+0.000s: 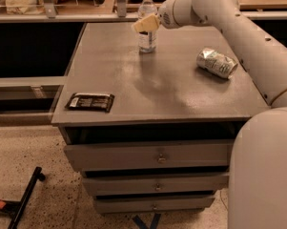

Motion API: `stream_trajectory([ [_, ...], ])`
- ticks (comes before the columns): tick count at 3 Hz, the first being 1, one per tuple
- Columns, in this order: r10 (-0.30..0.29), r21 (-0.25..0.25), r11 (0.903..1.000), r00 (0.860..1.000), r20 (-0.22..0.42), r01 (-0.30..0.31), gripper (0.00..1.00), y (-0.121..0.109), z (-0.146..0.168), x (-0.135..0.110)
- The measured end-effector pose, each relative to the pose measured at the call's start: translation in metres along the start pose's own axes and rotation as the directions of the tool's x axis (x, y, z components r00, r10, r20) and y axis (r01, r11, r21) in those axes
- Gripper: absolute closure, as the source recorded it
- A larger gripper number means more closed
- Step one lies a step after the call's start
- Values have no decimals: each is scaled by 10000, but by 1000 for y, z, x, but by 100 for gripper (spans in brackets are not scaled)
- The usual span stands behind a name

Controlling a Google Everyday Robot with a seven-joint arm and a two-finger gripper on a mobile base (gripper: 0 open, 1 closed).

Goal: Move blue plastic bottle near rxbar chocolate

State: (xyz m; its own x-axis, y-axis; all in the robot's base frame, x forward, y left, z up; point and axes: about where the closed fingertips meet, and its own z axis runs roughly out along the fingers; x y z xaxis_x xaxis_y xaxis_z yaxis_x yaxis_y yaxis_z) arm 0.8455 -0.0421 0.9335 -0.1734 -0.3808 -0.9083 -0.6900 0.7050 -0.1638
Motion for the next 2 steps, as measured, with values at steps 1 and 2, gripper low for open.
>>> stream_trajectory([
  [1,121,-153,9998,9994,315,-116,41,5,19,-5],
  [2,218,-292,9994,9989,407,-206,64,7,28,-6],
])
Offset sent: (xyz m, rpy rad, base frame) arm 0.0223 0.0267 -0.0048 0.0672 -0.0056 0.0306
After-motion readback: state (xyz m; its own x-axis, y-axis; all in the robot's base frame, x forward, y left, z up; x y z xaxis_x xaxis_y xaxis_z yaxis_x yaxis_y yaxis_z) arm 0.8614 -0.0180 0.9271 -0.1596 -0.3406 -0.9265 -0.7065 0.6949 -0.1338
